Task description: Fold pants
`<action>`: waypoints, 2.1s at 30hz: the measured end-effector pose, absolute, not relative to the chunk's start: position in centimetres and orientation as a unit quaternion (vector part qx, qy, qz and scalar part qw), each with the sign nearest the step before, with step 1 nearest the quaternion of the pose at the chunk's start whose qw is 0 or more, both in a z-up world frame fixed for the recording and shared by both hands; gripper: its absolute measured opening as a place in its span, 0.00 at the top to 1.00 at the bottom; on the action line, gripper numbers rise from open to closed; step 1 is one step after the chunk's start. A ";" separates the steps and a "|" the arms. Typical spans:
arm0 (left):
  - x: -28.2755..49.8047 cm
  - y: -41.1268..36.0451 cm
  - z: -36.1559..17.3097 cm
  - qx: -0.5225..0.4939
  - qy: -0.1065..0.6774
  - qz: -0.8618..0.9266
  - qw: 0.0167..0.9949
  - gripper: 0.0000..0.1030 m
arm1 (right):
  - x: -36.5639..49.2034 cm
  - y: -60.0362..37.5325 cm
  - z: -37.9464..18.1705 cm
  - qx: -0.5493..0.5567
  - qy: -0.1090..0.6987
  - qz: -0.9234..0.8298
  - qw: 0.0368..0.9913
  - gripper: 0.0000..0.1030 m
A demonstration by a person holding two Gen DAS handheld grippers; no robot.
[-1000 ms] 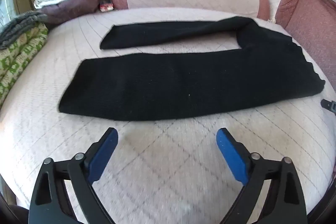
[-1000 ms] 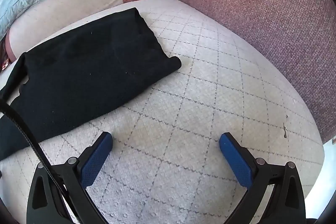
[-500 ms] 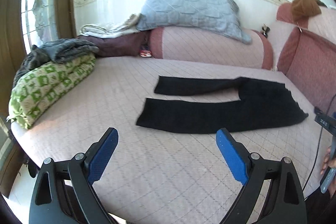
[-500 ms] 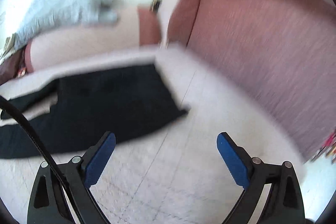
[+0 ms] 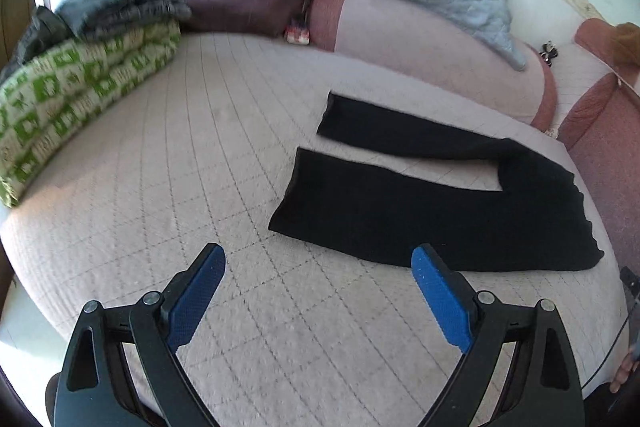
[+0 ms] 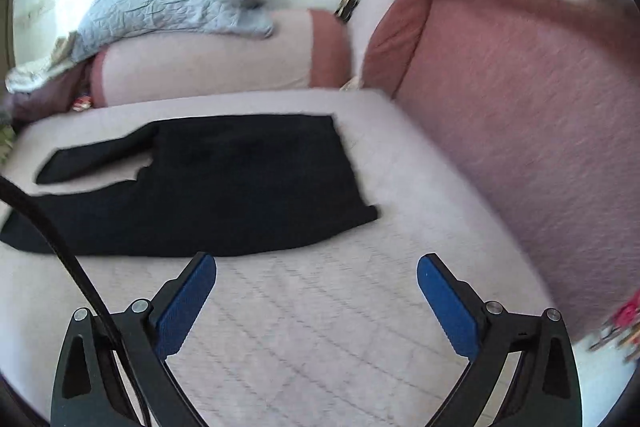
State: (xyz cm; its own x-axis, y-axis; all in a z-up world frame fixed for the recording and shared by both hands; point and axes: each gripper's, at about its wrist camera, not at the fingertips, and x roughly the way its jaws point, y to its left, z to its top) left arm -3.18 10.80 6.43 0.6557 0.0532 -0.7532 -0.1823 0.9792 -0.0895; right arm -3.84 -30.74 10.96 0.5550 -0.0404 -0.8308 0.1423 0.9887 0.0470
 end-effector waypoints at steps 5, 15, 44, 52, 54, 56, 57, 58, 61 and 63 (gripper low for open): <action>0.7 13.6 3.4 -0.126 0.442 0.039 0.887 0.09 | -0.3 -33.9 7.9 0.207 0.512 -0.015 0.833 0.32; 5.9 15.5 0.1 -0.143 0.470 0.020 0.871 0.09 | 3.7 -34.4 3.6 0.255 0.544 -0.044 0.798 0.31; 6.2 15.5 2.5 -0.160 0.494 -0.007 0.855 0.90 | 3.8 -36.4 3.1 0.356 0.513 -0.074 0.778 0.84; 5.6 17.7 0.5 -0.207 0.491 -0.009 0.846 0.71 | 3.6 -37.7 2.2 0.390 0.505 -0.073 0.767 0.54; 5.9 17.5 0.5 -0.207 0.484 -0.009 0.850 0.66 | 4.1 -37.4 1.6 0.391 0.510 -0.073 0.763 0.54; 6.2 17.1 0.5 -0.202 0.483 -0.009 0.852 0.60 | 4.6 -36.9 0.9 0.394 0.515 -0.073 0.758 0.54; 6.4 16.7 0.6 -0.193 0.482 -0.008 0.855 0.57 | 4.8 -36.5 0.7 0.392 0.515 -0.075 0.759 0.52; 6.6 16.4 0.6 -0.184 0.482 -0.008 0.857 0.55 | 4.9 -36.2 0.8 0.386 0.512 -0.077 0.763 0.50; 7.1 15.0 0.6 -0.143 0.482 -0.007 0.865 0.47 | 5.3 -35.3 1.2 0.365 0.512 -0.075 0.774 0.38; 7.4 14.1 0.5 -0.114 0.485 -0.002 0.867 0.48 | 5.7 -34.8 1.4 0.347 0.514 -0.079 0.780 0.38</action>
State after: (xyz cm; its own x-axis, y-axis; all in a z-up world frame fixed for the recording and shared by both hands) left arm 7.38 14.14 0.50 0.5301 -0.1142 -0.8402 -0.1061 0.9742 -0.1994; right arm 5.71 -34.83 1.36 0.4582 0.2339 -0.8575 0.4798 0.7470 0.4601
